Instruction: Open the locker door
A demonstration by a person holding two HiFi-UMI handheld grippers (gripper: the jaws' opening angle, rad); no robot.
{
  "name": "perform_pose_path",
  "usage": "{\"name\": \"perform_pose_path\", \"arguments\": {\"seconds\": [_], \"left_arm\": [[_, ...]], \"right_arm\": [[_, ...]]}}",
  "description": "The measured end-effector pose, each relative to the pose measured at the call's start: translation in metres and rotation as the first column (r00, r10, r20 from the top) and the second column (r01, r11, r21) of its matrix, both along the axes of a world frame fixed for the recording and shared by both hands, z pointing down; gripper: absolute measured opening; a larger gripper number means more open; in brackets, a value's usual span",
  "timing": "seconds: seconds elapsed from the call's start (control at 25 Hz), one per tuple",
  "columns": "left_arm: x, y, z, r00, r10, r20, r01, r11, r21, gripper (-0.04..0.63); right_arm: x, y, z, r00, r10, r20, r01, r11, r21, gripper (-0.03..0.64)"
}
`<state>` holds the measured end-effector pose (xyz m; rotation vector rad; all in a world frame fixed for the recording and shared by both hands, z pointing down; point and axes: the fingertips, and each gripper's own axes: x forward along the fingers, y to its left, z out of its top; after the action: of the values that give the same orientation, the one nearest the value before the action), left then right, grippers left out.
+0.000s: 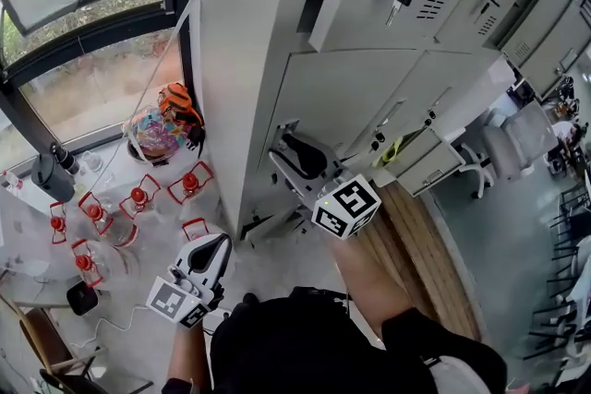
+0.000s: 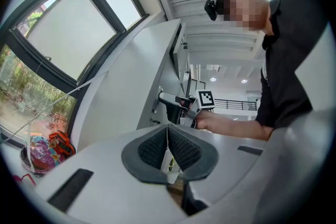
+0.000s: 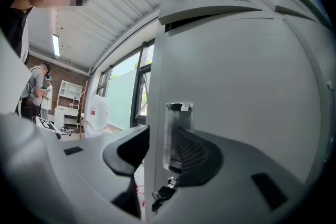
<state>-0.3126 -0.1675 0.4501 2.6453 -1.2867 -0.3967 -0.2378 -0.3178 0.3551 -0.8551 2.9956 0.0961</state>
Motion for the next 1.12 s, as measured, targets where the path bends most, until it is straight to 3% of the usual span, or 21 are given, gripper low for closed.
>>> {"name": "perform_pose_path", "arguments": {"seconds": [1.12], "left_arm": [[0.0, 0.015, 0.007, 0.999, -0.005, -0.033, 0.005, 1.0, -0.014, 0.018]], "right_arm": [[-0.006, -0.007, -0.004, 0.998, 0.05, -0.036, -0.05, 0.999, 0.009, 0.081]]}}
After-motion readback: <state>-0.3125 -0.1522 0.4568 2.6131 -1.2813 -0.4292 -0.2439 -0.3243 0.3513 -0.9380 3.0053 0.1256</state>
